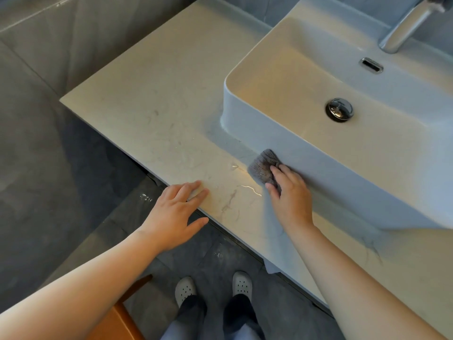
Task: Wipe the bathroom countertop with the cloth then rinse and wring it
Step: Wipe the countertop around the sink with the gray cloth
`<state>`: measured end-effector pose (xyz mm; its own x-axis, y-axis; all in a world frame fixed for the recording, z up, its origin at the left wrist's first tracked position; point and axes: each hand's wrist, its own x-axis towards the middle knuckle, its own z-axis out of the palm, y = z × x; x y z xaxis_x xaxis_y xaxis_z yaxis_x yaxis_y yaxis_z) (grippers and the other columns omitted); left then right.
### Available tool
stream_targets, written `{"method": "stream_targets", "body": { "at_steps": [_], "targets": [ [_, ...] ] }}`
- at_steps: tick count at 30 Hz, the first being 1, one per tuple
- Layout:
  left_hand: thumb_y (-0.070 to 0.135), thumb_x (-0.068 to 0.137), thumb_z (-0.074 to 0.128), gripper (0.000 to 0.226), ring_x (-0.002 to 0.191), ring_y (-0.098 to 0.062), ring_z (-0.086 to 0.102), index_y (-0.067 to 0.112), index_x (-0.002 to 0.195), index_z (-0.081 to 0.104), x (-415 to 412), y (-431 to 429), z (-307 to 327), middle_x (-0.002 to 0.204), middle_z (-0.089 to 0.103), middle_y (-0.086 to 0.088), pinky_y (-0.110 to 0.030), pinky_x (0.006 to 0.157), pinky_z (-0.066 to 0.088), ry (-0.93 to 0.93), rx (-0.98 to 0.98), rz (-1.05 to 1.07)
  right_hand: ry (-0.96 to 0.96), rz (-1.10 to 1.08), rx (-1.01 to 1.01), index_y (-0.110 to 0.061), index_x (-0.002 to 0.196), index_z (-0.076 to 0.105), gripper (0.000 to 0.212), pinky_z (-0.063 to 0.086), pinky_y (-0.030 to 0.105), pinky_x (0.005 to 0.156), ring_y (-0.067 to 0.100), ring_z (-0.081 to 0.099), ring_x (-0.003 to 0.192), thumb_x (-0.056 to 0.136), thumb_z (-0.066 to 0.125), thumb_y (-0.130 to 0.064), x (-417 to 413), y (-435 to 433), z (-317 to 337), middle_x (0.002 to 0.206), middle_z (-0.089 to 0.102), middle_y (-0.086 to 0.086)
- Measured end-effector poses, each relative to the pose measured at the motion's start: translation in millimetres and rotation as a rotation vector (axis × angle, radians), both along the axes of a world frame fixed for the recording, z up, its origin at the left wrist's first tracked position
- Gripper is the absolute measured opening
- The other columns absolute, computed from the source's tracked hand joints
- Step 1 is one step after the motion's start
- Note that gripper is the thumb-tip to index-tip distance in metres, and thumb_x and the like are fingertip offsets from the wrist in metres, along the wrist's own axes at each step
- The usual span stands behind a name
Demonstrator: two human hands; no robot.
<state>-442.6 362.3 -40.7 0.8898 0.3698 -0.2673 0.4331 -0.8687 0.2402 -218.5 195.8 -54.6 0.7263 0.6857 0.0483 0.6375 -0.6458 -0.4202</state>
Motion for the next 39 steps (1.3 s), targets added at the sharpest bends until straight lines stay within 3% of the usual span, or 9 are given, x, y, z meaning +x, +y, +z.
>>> {"method": "stream_targets", "body": {
  "at_steps": [8, 12, 17, 20, 23, 25, 28, 33, 39],
  "targets": [
    [0.066, 0.084, 0.028, 0.072, 0.130, -0.023, 0.032, 0.027, 0.144, 0.039, -1.0, 0.7, -0.2, 0.150, 0.033, 0.002, -0.042, 0.110, 0.025, -0.031, -0.018, -0.003, 0.049, 0.025, 0.120, -0.013, 0.120, 0.065, 0.033, 0.041, 0.040, 0.098, 0.028, 0.055, 0.114, 0.088, 0.064, -0.017, -27.6, 0.4, -5.3, 0.127, 0.062, 0.007],
    [0.065, 0.083, 0.023, 0.075, 0.133, -0.018, 0.029, 0.026, 0.145, 0.036, -3.4, 11.6, 3.3, 0.151, 0.029, 0.006, -0.031, 0.112, 0.021, -0.070, -0.081, -0.006, 0.089, 0.057, 0.156, -0.016, 0.117, 0.067, 0.032, 0.044, 0.038, 0.096, 0.024, 0.056, 0.113, 0.085, 0.068, -0.015, -65.9, -4.7, -4.6, 0.124, 0.064, 0.003],
    [0.059, 0.086, 0.026, 0.074, 0.140, -0.026, 0.024, 0.015, 0.143, 0.041, -15.4, 30.7, 3.4, 0.151, 0.033, -0.004, -0.034, 0.112, 0.018, -0.130, -0.020, 0.094, 0.188, 0.111, 0.148, -0.019, 0.115, 0.069, 0.033, 0.037, 0.020, 0.095, 0.010, 0.052, 0.110, 0.083, 0.070, -0.013, -101.0, -10.4, 5.7, 0.119, 0.065, -0.005],
    [0.062, 0.086, 0.025, 0.077, 0.145, -0.028, 0.009, 0.017, 0.148, 0.030, -19.0, 41.0, -0.1, 0.157, 0.018, -0.003, -0.041, 0.115, 0.011, -0.075, 0.021, 0.121, 0.499, 0.089, 0.121, -0.024, 0.111, 0.071, 0.030, 0.037, 0.005, 0.091, -0.007, 0.054, 0.104, 0.084, 0.069, -0.014, -105.9, -8.7, 27.2, 0.113, 0.063, -0.019],
    [0.057, 0.093, 0.036, 0.072, 0.146, -0.027, -0.003, 0.020, 0.151, 0.017, -15.9, 49.7, -2.2, 0.160, 0.004, -0.004, -0.040, 0.115, 0.001, -0.038, 0.035, 0.134, 0.846, 0.013, 0.162, -0.025, 0.104, 0.073, 0.025, 0.047, 0.009, 0.073, -0.009, 0.063, 0.081, 0.085, 0.067, -0.010, -87.0, -2.7, 52.2, 0.095, 0.072, -0.015],
    [0.062, 0.091, 0.031, 0.075, 0.146, -0.026, -0.003, 0.021, 0.152, 0.014, -13.7, 54.9, -3.8, 0.160, 0.003, -0.004, -0.041, 0.117, 0.002, -0.011, 0.034, 0.126, 0.793, -0.059, 0.233, -0.021, 0.107, 0.072, 0.026, 0.049, 0.013, 0.074, -0.006, 0.063, 0.079, 0.085, 0.067, -0.009, -65.6, 2.1, 59.4, 0.094, 0.073, -0.010],
    [0.071, 0.079, 0.012, 0.089, 0.146, -0.026, -0.003, 0.021, 0.152, 0.015, -10.7, 56.6, -7.7, 0.160, 0.005, -0.003, -0.044, 0.119, 0.008, 0.009, 0.020, 0.131, 0.506, -0.209, 0.310, -0.017, 0.113, 0.070, 0.028, 0.050, 0.021, 0.081, 0.006, 0.065, 0.086, 0.085, 0.068, -0.012, -30.6, 3.5, 58.0, 0.094, 0.071, -0.010],
    [0.075, 0.076, 0.009, 0.092, 0.146, -0.024, -0.009, 0.023, 0.152, 0.010, -9.0, 54.7, -9.9, 0.160, -0.002, 0.000, -0.043, 0.119, 0.006, 0.026, 0.008, 0.149, 0.158, -0.212, 0.145, -0.011, 0.115, 0.068, 0.029, 0.050, 0.041, 0.095, 0.021, 0.061, 0.108, 0.086, 0.063, -0.006, -3.5, -15.5, 25.8, 0.116, 0.068, 0.003],
    [0.076, 0.077, 0.012, 0.090, 0.146, -0.023, -0.008, 0.025, 0.152, 0.009, -10.5, 57.3, -11.9, 0.160, -0.001, 0.001, -0.044, 0.119, 0.007, 0.022, 0.007, 0.136, 0.086, -0.149, 0.149, -0.009, 0.124, 0.062, 0.033, 0.037, 0.026, 0.098, 0.024, 0.053, 0.117, 0.092, 0.058, -0.012, -21.3, 7.6, 3.7, 0.130, 0.061, 0.007]
  ]
}}
